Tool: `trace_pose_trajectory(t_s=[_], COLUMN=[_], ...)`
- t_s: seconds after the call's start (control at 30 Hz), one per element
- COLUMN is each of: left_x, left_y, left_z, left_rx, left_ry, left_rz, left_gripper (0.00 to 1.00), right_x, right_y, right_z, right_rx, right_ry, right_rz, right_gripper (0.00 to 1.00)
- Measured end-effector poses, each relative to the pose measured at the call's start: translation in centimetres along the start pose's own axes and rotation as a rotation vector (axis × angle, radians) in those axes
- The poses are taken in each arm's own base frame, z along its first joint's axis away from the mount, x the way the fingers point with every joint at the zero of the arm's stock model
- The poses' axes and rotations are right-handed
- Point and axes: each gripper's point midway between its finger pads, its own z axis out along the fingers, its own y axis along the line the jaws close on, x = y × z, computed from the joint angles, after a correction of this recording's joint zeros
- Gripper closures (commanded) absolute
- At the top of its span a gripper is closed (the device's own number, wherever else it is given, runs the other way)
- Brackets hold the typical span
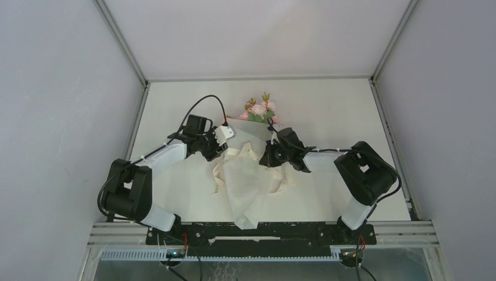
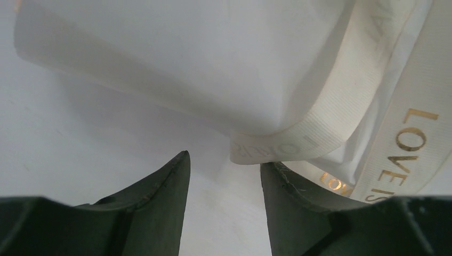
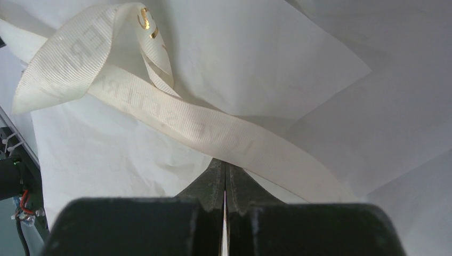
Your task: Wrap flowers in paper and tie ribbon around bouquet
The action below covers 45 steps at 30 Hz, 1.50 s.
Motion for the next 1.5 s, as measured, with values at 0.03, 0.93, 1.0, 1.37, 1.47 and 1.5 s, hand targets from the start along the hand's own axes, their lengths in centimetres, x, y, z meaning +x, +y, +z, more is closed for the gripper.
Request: trace_pose_trajectory(t_s=[0.03, 0.93, 1.0, 1.37, 1.47, 1.5], left_x=[-0.3, 1.6, 2.0, 2.5, 2.5, 2.6], left_y=[0.0, -2.7, -2.6, -2.7, -2.7, -2.7], left_z=[0.0, -0.7, -0.8, -1.0, -1.0, -1.0], left_rx=[-0.003, 0.042, 0.041, 0.042, 0.038, 0.036], left_ry=[-0.008, 0.071, 0.08, 0.094, 0.097, 0.099], left_rz=[0.0, -0.103, -0.113, -0.145, -0.158, -0.163], left_gripper=[0.41, 1.0, 1.0, 1.0, 1.0, 1.0], right_x=[0.0, -0.1, -0.1, -0.8, -0.7, -0.6], right_y=[0.0, -0.3, -0.3, 0.6, 1.5, 2.0], right_z=[0.0, -1.0, -1.0, -1.9, -2.8, -3.2], right_rx=[0.0, -0.024, -0.024, -0.051, -0.076, -0.09], right_ry=[0.0, -0.018, -0.018, -0.035, -0.022, -0.016], right_rz=[0.0, 0.035, 0.035, 0.026, 0.019, 0.016], right_gripper=[1.0, 1.0, 1.0, 1.0, 1.0, 1.0])
